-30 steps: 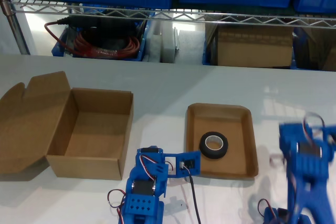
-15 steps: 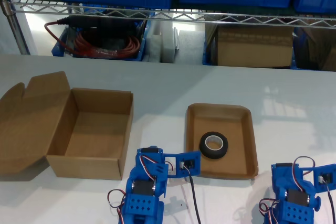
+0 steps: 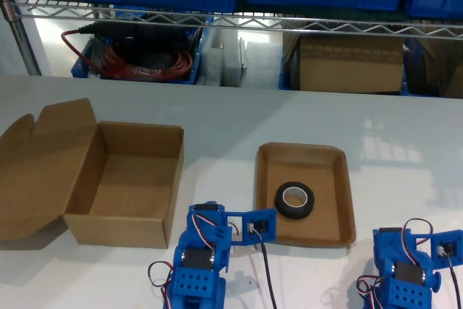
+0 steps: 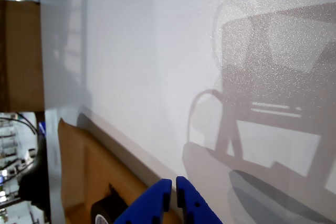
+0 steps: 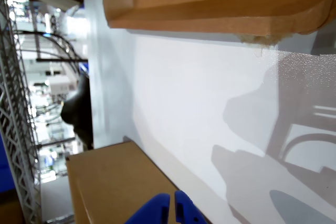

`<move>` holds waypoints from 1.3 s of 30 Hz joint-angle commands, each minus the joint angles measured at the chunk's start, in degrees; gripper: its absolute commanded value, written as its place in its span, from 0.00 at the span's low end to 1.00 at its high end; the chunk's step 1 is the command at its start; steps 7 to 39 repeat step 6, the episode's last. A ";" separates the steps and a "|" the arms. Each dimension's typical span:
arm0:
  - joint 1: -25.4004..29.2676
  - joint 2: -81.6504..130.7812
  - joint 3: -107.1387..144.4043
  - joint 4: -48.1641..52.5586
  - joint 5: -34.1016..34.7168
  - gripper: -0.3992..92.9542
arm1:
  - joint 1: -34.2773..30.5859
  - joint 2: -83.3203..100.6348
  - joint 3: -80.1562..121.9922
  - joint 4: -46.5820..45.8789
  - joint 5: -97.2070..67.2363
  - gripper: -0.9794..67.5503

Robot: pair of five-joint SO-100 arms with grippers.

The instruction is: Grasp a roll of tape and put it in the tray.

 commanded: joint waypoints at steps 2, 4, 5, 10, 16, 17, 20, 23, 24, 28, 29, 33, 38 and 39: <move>-0.53 0.62 1.85 -0.70 0.09 0.01 | -0.09 0.35 -0.44 0.09 0.53 0.01; -0.53 0.62 1.85 -0.70 0.09 0.01 | -0.09 0.35 -0.44 0.09 0.53 0.01; -0.53 0.62 1.85 -0.70 0.09 0.01 | -0.09 0.35 -0.44 0.09 0.62 0.01; -0.53 0.62 1.85 -0.70 0.09 0.01 | -0.09 0.35 -0.44 0.09 0.62 0.01; -0.53 0.62 1.85 -0.70 0.09 0.01 | -0.09 0.35 -0.44 0.09 0.62 0.01; -0.53 0.62 1.85 -0.70 0.09 0.01 | -0.09 0.35 -0.44 0.09 0.62 0.01; -0.53 0.62 1.85 -0.70 0.09 0.01 | -0.09 0.35 -0.44 0.09 0.62 0.01; -0.53 0.62 1.85 -0.70 0.09 0.01 | -0.09 0.35 -0.44 0.09 0.62 0.01; -0.53 0.62 1.85 -0.70 0.09 0.01 | -0.09 0.35 -0.44 0.09 0.62 0.01; -0.53 0.62 1.85 -0.70 0.09 0.01 | -0.09 0.35 -0.44 0.09 0.62 0.01; -0.53 0.62 1.85 -0.70 0.09 0.01 | -0.09 0.35 -0.44 0.09 0.62 0.01; -0.53 0.62 1.85 -0.70 0.09 0.01 | -0.09 0.35 -0.44 0.09 0.62 0.01; -0.53 0.62 1.85 -0.70 0.09 0.01 | -0.09 0.35 -0.44 0.09 0.62 0.01; -0.53 0.62 1.85 -0.70 0.09 0.01 | -0.09 0.35 -0.44 0.09 0.62 0.01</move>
